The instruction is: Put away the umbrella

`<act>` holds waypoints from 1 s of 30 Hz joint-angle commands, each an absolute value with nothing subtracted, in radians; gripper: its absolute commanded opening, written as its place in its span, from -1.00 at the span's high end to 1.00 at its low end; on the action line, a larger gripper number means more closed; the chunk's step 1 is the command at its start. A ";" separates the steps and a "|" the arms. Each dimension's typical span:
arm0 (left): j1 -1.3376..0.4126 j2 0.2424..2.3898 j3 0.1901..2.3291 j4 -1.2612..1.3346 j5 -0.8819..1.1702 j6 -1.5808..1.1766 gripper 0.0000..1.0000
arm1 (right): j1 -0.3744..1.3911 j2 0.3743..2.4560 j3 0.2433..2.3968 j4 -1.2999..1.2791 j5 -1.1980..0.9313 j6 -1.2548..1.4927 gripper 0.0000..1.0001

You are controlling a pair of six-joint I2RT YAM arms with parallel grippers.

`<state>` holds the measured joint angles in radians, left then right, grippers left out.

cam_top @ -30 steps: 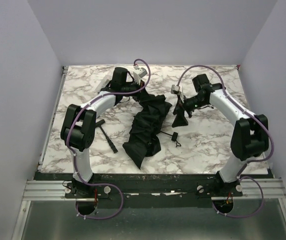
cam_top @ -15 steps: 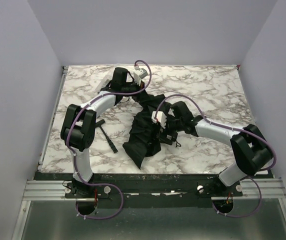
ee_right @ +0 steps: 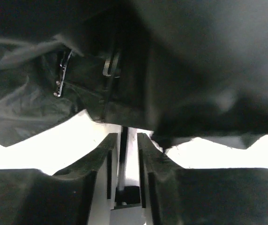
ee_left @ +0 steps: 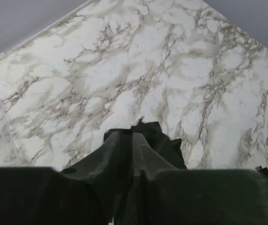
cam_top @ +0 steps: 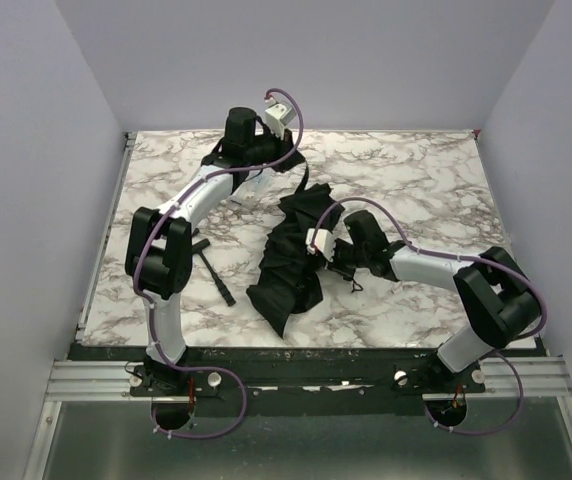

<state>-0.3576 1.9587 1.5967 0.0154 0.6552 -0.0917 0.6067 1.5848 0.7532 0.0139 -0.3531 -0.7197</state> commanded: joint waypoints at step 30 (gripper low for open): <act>-0.405 1.172 0.806 -0.176 0.827 0.737 -0.94 | 0.406 2.080 1.440 -1.201 -0.768 -1.266 0.99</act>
